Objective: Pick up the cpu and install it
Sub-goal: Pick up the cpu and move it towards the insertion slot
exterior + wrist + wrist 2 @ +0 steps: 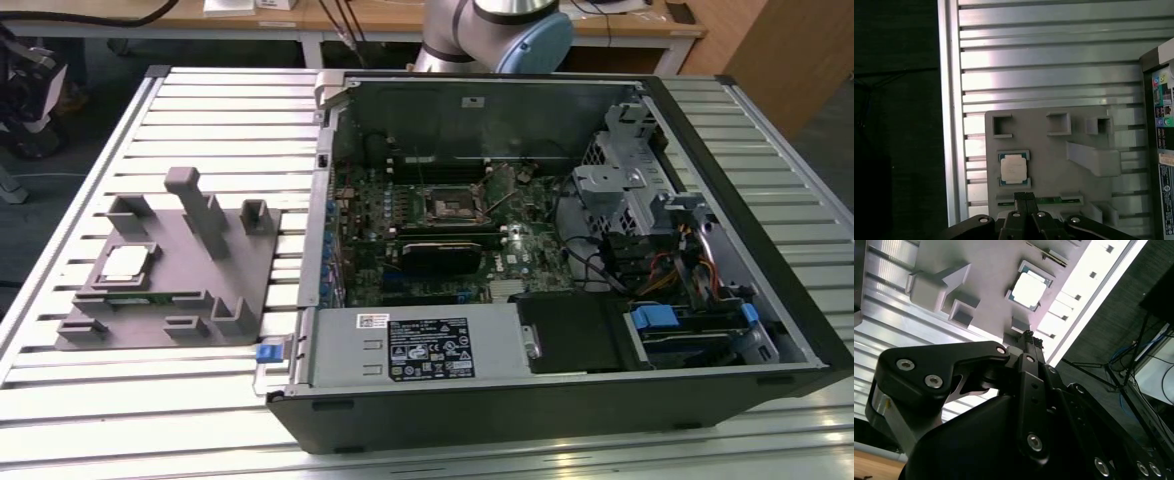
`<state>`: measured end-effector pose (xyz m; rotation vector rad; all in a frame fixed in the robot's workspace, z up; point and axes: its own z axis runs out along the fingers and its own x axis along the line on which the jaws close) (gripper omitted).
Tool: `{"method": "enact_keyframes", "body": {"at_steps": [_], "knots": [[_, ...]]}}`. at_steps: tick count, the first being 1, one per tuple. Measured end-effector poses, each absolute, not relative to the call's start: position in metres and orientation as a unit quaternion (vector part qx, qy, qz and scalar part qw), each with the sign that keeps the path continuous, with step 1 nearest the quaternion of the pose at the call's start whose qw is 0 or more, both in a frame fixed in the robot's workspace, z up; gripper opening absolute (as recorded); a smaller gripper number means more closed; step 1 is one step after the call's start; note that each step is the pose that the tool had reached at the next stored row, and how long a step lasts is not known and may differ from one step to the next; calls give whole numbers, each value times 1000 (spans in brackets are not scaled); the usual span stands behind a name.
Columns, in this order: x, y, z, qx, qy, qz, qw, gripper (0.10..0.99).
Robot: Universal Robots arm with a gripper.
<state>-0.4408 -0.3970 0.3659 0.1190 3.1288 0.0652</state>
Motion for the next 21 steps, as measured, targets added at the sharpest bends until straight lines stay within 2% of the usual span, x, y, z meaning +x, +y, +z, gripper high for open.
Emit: {"method": "enact_keyframes", "body": {"at_steps": [21], "knots": [[-441, -397, 352, 38, 999, 21, 2, 106]]}}
